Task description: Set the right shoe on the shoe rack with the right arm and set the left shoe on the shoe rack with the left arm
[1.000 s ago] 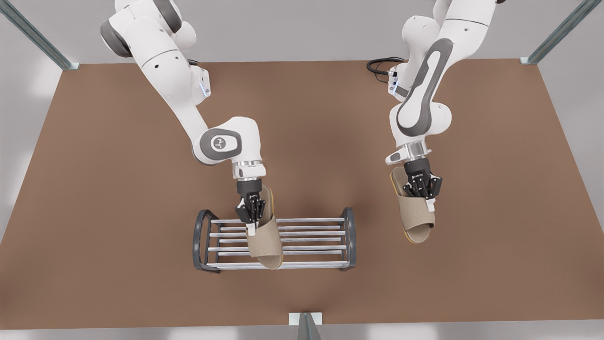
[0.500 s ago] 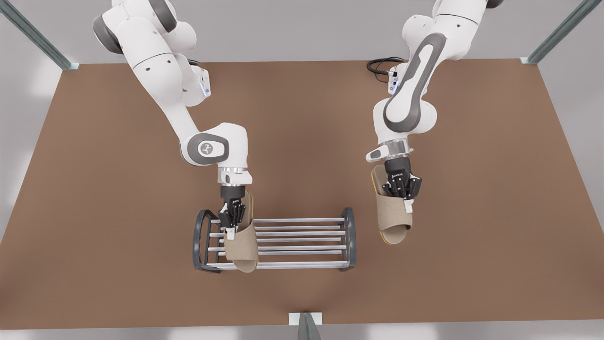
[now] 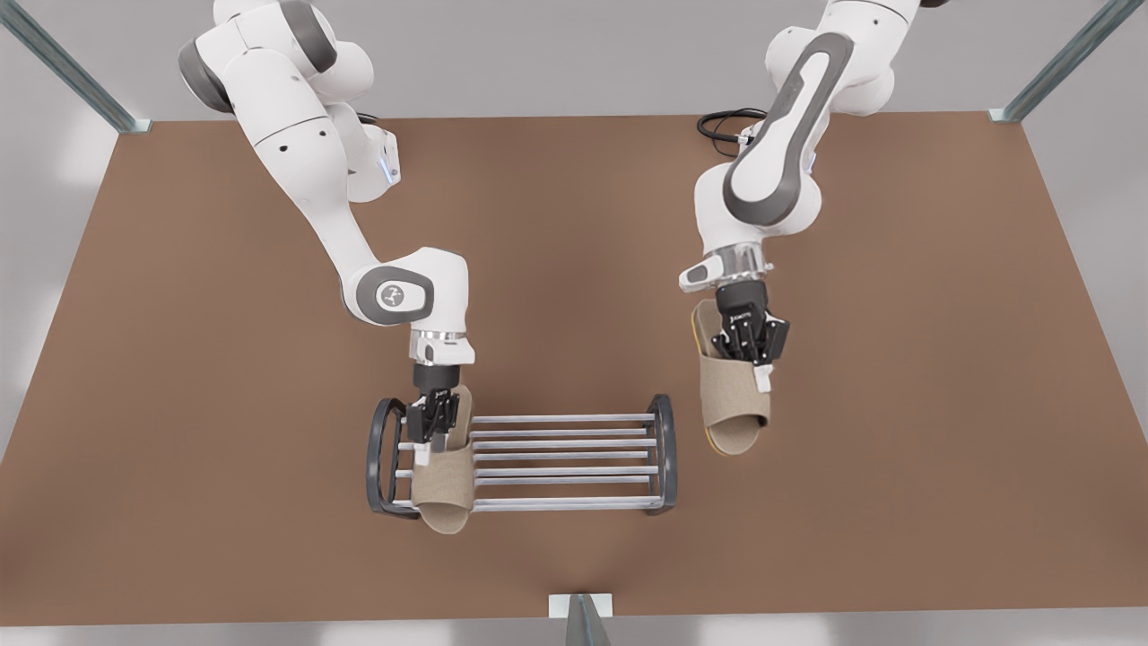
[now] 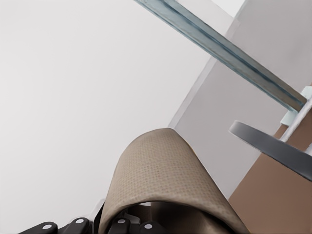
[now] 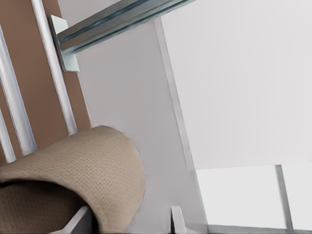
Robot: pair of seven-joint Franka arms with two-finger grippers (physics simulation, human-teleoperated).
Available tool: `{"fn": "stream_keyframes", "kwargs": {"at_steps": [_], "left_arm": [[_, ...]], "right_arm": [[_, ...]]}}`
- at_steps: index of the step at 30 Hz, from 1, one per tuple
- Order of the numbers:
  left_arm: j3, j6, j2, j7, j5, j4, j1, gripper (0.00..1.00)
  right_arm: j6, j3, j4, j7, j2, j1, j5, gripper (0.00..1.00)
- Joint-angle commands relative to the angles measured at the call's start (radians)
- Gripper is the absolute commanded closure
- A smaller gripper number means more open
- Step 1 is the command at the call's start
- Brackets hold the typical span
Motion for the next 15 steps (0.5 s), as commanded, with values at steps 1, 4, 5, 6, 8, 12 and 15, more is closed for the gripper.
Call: {"fn": "stream_keyframes", "kwargs": {"at_steps": [1, 4, 5, 6, 8, 12, 15], "left_arm": [[-0.005, -0.013, -0.001, 0.188, -0.034, 0.002, 0.005, 0.7], [-0.033, -0.057, -0.003, 0.216, -0.065, 0.008, -0.015, 0.7], [-0.042, -0.063, -0.003, 0.216, -0.093, 0.013, -0.017, 0.7], [-0.042, -0.068, -0.004, 0.216, -0.093, 0.013, -0.018, 0.7], [-0.05, -0.07, -0.016, 0.216, -0.102, 0.005, -0.029, 0.7], [-0.05, -0.113, -0.024, 0.217, -0.143, 0.002, -0.08, 0.7], [-0.051, -0.181, -0.015, 0.282, -0.232, 0.013, -0.138, 0.7]], "right_arm": [[-0.003, 0.0, 0.001, -0.044, -0.001, 0.0, 0.019, 0.21], [0.002, 0.0, -0.001, -0.042, 0.002, -0.001, 0.017, 0.0], [0.002, 0.0, -0.002, -0.041, 0.001, -0.001, 0.019, 0.0], [0.002, 0.0, -0.009, -0.039, -0.002, 0.0, 0.019, 0.0], [0.002, 0.0, -0.082, -0.036, -0.052, -0.001, 0.017, 0.0], [0.012, 0.003, -0.156, -0.036, -0.153, -0.018, 0.016, 0.0], [0.114, 0.009, -0.21, -0.033, -0.216, -0.047, 0.016, 0.0]]}}
